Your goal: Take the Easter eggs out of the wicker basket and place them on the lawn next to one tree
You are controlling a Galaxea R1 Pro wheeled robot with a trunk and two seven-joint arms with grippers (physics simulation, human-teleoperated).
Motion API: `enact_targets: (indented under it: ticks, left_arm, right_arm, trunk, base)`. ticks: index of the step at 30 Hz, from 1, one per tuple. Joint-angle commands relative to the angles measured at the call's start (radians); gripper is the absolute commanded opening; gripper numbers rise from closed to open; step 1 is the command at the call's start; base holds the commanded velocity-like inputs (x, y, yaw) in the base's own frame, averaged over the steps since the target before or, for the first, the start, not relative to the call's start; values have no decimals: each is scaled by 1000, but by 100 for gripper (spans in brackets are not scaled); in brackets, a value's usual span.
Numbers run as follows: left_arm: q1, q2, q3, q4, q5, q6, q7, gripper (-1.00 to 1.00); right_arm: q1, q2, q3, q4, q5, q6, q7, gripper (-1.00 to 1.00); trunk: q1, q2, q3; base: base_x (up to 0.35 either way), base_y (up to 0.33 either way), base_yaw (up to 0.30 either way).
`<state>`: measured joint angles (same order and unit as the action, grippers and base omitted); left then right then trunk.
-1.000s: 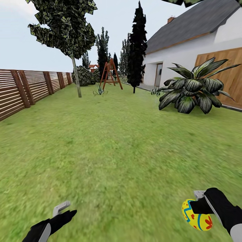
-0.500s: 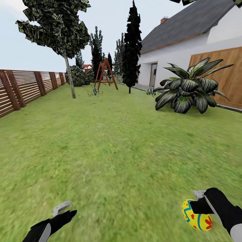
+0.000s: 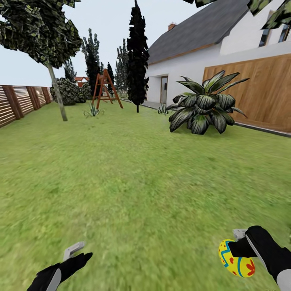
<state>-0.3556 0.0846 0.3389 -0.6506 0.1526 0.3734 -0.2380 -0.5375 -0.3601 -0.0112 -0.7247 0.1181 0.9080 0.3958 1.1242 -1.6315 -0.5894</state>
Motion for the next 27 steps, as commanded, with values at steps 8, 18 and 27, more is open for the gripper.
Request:
enact_targets:
  ticks: [8, 18, 27]
  left_arm:
    - [0, -1, 3, -3, 9, 7, -3, 100]
    - [0, -1, 3, -3, 9, 6, -3, 100]
    - [0, -2, 3, -2, 8, 6, -3, 100]
  right_arm:
    - [-1, 6, -1, -1, 11, 3, 8, -100]
    - [-1, 6, -1, -1, 12, 3, 8, -100]
    - [-1, 6, -1, -1, 11, 3, 8, -100]
  trunk:
    - [1, 0, -1]
    - [1, 0, -1]
    - [1, 0, -1]
  base:
    - [317, 191, -299]
    - [317, 195, -299]
    - [317, 198, -299]
